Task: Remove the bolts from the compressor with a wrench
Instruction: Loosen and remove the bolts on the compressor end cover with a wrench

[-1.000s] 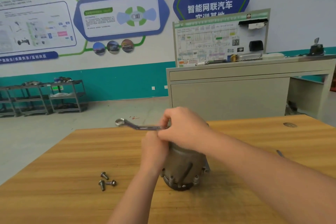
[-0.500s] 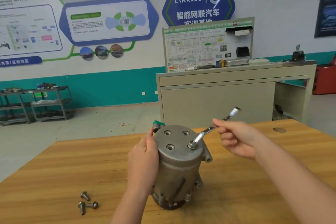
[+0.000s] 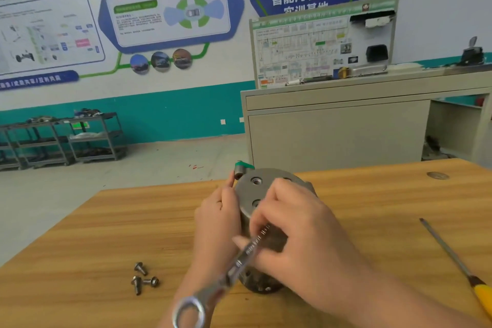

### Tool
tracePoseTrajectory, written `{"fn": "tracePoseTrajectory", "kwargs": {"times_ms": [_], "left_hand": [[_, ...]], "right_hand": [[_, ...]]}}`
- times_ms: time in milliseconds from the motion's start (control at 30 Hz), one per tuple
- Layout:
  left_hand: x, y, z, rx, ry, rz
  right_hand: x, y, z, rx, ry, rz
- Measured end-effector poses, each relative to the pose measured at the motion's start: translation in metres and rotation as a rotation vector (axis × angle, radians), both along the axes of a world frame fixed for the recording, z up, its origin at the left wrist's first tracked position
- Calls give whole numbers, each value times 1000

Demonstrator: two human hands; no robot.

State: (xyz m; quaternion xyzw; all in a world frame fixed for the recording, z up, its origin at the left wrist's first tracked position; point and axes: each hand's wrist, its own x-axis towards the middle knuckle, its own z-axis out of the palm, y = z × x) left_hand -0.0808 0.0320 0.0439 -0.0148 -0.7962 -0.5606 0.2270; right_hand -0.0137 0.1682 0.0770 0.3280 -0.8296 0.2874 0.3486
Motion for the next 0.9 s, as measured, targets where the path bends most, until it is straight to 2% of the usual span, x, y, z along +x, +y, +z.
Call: {"fn": "tracePoseTrajectory", "kwargs": {"times_ms": [67,133,200,267,333,400,467,600,700,767,800,833,900], "left_hand": [[1,-2,0,35,71,-16],[4,-6,-2,30,80,-39],[5,-7,-4,42,58,-58],[5,-7,-4,33,47,-72],[5,-6,-5,17,39,-75],[6,-4,-5,3,35,-78],[6,-1,-4,-18,43,-62],[5,1,-2,-60,61,2],[-1,-3,-5,-299,5,50],[-6,-2,-5,-306,-42,100],[-7,-2,-3,-302,-43,119],[-5,-2,0,-280,-19,113],[1,-4,1,-125,69,86]], "right_hand": [[4,24,-26,-149,143,85],[0,47,-45,-351,107,194],[-13,61,-50,-654,-121,269],[-39,62,-44,-971,-461,260],[-71,61,-26,-1098,-725,188],[-96,58,0,-975,-839,97],[-106,47,26,-675,-814,-12],[-79,-2,55,-118,-524,-186],[-35,-25,46,155,-239,-175],[-9,-22,31,209,-68,-99],[0,-16,23,220,-42,-58],[7,-8,15,211,-45,-17],[15,12,-5,51,-87,85]]}}
